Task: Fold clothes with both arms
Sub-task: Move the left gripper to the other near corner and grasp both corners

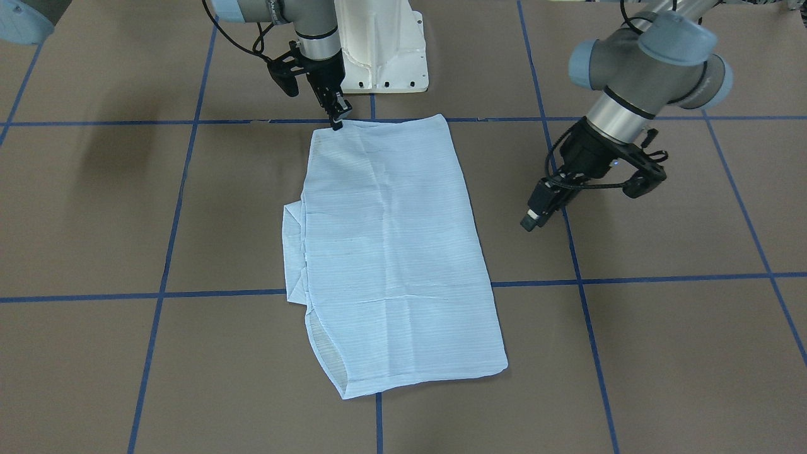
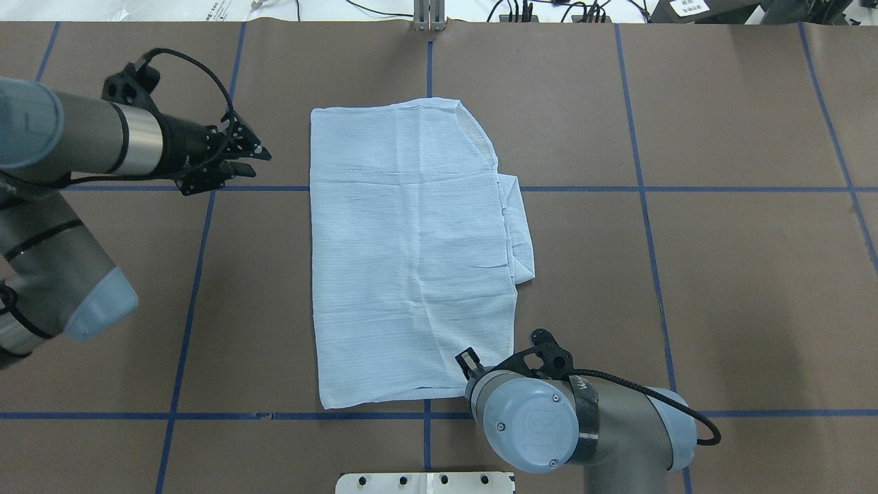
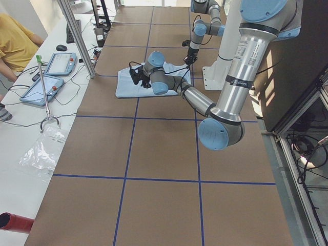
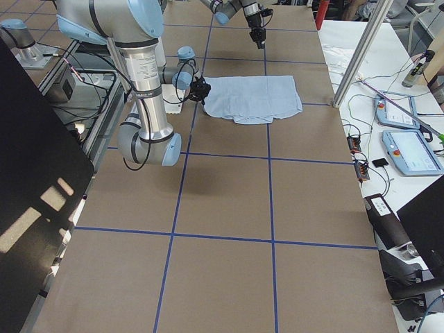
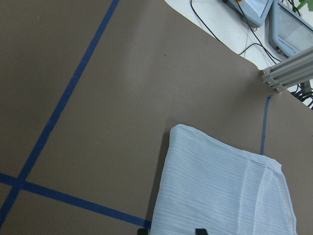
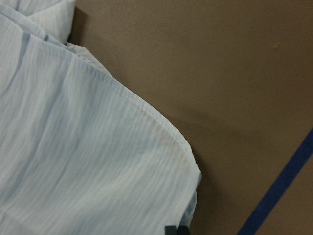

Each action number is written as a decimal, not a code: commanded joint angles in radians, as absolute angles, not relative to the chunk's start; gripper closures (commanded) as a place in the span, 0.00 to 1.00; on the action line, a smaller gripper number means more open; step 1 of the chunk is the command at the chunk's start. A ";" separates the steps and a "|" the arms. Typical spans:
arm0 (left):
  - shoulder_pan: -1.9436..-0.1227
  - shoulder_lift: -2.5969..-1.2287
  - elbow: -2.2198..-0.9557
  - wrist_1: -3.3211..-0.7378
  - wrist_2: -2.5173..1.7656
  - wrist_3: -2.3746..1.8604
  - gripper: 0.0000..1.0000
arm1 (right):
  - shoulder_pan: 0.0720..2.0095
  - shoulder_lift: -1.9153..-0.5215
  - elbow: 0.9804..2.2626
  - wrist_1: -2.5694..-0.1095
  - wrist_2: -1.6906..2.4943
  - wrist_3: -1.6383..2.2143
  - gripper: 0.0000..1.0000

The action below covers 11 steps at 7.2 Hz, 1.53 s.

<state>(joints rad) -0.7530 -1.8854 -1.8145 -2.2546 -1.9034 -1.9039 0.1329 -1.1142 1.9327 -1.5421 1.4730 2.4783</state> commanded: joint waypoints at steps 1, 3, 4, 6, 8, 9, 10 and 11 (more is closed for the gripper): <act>-0.517 -1.867 -1.944 -2.126 -1.753 -2.241 0.54 | 0.133 -1.115 1.937 -1.542 1.474 2.476 1.00; -0.288 -1.808 -1.999 -2.054 -1.573 -2.429 0.49 | 0.132 -1.115 1.948 -1.542 1.474 2.476 1.00; -0.241 -1.783 -2.006 -2.052 -1.534 -2.481 0.45 | 0.132 -1.115 1.948 -1.542 1.474 2.474 1.00; -0.166 -1.750 -2.005 -2.036 -1.462 -2.519 0.45 | 0.132 -1.114 1.956 -1.542 1.474 2.474 1.00; -0.138 -1.752 -1.993 -2.037 -1.460 -2.526 0.45 | 0.132 -1.115 1.954 -1.542 1.474 2.474 1.00; -0.123 -1.752 -1.990 -2.037 -1.459 -2.536 0.45 | 0.132 -1.114 1.954 -1.542 1.474 2.474 1.00; -0.120 -1.752 -1.988 -2.036 -1.459 -2.540 0.45 | 0.132 -1.114 1.956 -1.542 1.474 2.474 1.00; -0.103 -1.752 -1.983 -2.036 -1.459 -2.542 0.45 | 0.132 -1.114 1.954 -1.542 1.474 2.474 1.00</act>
